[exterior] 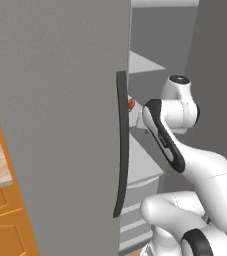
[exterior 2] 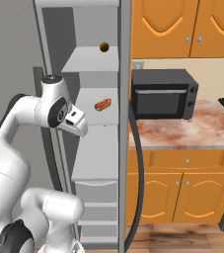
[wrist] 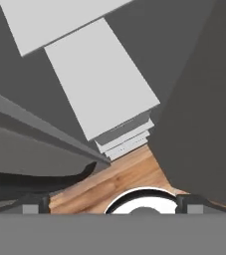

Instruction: Store the hot dog in the freezer for long-term storage. Close the freezer door after placing the cooked food.

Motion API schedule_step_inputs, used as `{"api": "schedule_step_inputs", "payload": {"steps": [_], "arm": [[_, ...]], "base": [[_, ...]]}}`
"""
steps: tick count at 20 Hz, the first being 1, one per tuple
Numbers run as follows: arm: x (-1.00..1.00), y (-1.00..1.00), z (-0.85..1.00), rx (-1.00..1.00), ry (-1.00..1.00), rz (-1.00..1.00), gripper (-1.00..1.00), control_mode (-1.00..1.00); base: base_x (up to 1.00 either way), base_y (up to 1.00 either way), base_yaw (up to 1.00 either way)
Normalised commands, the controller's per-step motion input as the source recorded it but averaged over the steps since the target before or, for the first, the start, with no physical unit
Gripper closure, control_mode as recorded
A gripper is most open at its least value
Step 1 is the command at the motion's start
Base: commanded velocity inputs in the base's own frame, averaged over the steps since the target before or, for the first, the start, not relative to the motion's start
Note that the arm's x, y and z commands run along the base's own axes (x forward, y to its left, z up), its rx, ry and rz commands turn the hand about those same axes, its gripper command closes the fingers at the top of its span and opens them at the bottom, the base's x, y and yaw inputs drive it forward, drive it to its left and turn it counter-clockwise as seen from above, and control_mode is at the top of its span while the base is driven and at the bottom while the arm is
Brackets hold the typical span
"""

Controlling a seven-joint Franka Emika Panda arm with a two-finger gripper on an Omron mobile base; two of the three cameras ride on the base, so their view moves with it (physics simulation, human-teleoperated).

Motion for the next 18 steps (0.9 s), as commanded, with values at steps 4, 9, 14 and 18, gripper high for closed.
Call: {"api": "schedule_step_inputs", "payload": {"steps": [4, 9, 14, 18], "arm": [[-0.71, 0.26, 0.00, -0.06, 0.00, 0.30, -1.00, -1.00], [-0.34, 0.06, 0.00, -0.07, 0.07, 0.17, -1.00, -1.00], [-0.39, -0.04, -0.10, -0.02, 0.05, 0.04, -1.00, -1.00], [-0.51, -0.02, -0.16, 0.00, 0.02, 0.02, -1.00, -1.00]], "base": [[0.00, 0.00, 0.00], [0.00, 0.00, 0.00], [0.00, 0.00, 0.00], [0.00, 0.00, 0.00]]}}
